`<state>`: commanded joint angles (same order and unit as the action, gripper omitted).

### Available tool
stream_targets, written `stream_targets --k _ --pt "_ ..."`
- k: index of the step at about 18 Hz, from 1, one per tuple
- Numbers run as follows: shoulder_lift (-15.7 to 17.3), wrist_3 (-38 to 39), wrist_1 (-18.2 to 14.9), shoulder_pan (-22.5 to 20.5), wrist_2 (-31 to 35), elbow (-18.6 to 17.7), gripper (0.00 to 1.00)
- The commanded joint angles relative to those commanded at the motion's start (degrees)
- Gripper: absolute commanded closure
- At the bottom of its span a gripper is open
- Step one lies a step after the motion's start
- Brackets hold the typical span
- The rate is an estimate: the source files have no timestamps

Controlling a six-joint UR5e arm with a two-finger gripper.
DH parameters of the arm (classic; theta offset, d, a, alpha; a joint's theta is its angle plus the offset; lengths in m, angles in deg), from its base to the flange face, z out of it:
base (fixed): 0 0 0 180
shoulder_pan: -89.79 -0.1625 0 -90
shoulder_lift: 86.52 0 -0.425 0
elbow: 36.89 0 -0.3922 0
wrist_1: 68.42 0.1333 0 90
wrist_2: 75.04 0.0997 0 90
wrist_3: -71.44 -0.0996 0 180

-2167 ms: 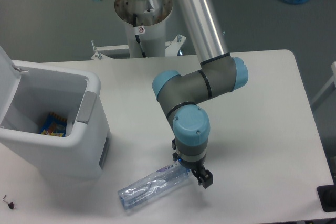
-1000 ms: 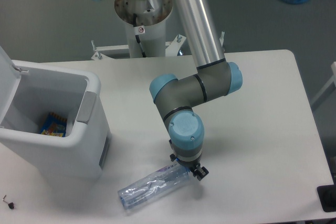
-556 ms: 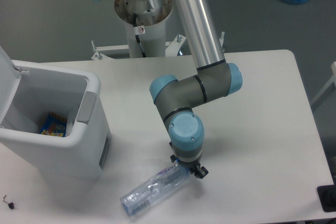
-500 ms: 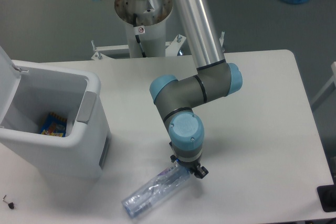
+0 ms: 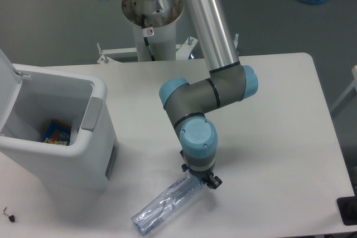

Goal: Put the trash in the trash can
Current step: 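Lift the bottle and carry it over the trash bin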

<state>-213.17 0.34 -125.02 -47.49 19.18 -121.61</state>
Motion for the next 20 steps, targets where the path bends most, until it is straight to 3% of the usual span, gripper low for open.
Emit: stream_targets --k 5,10,12,16,20 --pt "2.1 -0.18 0.0 -1.76 -2.19 0.09 0.76" --pt "7.99 -0.17 -0.7 -6.41 -11.5 0.09 0.76" --pt "8.53 -0.09 -0.79 -7.64 -14.4 0.26 0.76" --pt "12.65 0.26 -1.66 -9.67 -21.78 0.26 0.76" --pt "16.69 9.82 -2.02 -9.06 -26.18 0.17 0.76"
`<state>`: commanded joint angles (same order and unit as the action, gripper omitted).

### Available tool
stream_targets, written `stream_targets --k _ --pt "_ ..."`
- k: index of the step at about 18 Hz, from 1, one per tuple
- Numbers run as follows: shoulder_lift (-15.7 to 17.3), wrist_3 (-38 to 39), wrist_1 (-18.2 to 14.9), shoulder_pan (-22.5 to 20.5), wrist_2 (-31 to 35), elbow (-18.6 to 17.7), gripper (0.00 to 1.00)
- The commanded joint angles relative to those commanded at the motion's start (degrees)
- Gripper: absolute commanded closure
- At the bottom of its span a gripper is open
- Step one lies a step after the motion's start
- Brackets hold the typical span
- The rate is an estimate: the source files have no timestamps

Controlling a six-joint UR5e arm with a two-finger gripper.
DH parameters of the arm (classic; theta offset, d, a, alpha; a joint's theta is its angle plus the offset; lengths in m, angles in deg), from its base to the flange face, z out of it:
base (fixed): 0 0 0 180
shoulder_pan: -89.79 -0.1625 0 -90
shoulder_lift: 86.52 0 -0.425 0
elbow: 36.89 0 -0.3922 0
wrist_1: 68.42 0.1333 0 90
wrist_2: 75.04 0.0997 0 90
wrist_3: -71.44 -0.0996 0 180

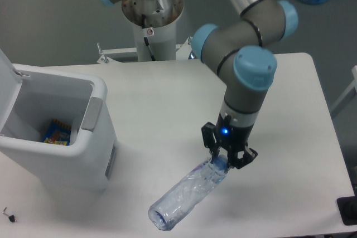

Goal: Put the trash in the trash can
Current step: 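Lift the bottle and carry it over the trash bin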

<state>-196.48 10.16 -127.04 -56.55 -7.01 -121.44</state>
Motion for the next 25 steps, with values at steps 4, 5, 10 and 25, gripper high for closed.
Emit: stream_targets --k 4,5,10,25 --pt "6.85 11.94 -0.09 1.66 -2.55 -0.35 0.76" --pt "8.61 15.28 0.26 2.37 -2.91 -0.87 0.76" --pt "16.17 26.02 0.0 6.93 -3.96 -1.23 0.76" --pt "20.14 30.35 0.44 24.35 -3.17 -9.84 0.74"
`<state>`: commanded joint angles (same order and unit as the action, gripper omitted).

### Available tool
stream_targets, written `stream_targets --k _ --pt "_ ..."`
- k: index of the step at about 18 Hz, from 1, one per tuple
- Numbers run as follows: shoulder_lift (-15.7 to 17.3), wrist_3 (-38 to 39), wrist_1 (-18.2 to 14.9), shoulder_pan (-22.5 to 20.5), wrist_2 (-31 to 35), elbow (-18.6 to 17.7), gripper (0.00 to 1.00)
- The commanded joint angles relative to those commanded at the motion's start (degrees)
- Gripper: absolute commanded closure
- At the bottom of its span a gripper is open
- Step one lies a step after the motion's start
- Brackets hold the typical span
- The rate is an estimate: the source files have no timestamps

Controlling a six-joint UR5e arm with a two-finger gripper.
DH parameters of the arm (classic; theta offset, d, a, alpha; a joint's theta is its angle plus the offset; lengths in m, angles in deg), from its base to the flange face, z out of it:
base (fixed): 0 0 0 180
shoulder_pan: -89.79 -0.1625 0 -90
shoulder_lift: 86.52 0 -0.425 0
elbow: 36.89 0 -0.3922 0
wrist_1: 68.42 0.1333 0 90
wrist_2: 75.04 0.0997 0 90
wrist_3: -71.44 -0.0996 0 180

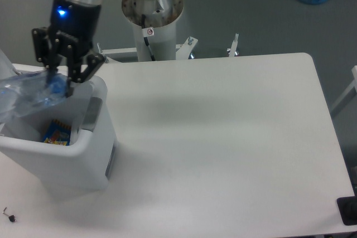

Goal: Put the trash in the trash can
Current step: 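Lift the bottle and carry it over the trash bin, then lower the bottle into the bin and open the gripper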

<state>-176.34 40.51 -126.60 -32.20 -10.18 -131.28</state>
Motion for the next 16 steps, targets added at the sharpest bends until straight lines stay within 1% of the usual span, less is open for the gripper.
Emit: stream_targets --k 2,5,7,8,9,11,13,14,15,16 --pt "-0.26 -0.35 0.09 0.18 -0.17 -1.41 0.74" --pt "-1.23 -0.27 0.18 0.97 -0.26 -1.85 0.73" --pt "-1.23 -0.09 0.18 1.14 -0.18 -2.64 0.73" --pt "-1.32 -0.26 0.18 1.14 -0.18 -2.73 0.67" --pt "-1.67 -0.61 0.35 1.14 -0.18 -2.73 0.58" --pt "-2.02 -0.62 0.27 1.14 -0.18 -2.73 0.58" --pt "-2.02 -0.7 0.35 1.14 -0.18 -2.64 0.51" --pt "-1.94 -0.79 0.44 1.06 -0.09 -2.56 0.45" --pt "-1.76 -0.79 0.44 1.06 -0.17 -2.47 0.32" --pt "-1.85 -0.88 0.53 1.06 -0.09 -1.77 0.17"
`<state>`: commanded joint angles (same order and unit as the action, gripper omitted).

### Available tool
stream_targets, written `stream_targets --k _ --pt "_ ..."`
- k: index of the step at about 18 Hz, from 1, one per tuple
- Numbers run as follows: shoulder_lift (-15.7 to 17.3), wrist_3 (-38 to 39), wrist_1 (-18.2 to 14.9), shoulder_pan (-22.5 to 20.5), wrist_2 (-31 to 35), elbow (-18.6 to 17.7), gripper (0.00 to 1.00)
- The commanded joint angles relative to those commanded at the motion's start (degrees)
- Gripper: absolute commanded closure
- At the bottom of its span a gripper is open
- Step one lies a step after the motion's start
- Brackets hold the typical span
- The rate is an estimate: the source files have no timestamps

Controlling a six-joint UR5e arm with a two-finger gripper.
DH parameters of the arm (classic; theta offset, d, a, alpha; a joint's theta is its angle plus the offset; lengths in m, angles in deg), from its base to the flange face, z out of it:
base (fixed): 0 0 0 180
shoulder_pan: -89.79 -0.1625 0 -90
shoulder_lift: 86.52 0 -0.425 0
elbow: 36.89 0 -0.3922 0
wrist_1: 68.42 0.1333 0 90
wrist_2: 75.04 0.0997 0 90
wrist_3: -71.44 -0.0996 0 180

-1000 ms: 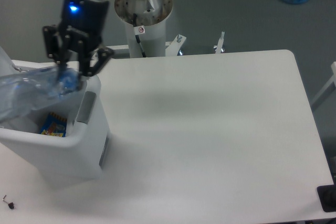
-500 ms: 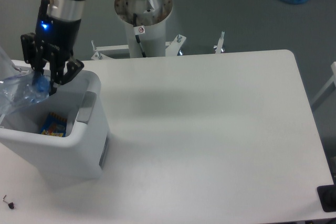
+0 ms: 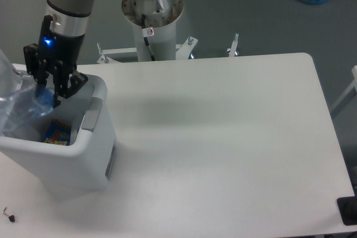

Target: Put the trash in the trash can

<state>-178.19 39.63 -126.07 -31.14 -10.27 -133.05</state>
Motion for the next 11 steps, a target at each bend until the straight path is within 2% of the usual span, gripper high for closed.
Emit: stream_targets --k 1,6,8,11 --pt "0.09 -0.09 0.0 0.0 0.0 0.62 0.0" --pt "1.84 -0.18 0.0 -1.14 0.18 1.15 0.0" --pt "3.42 -0.09 0.35 -4.29 0.79 1.94 0.0" --pt "3.6 -0.09 3.33 -9.74 1.05 2.38 0.0"
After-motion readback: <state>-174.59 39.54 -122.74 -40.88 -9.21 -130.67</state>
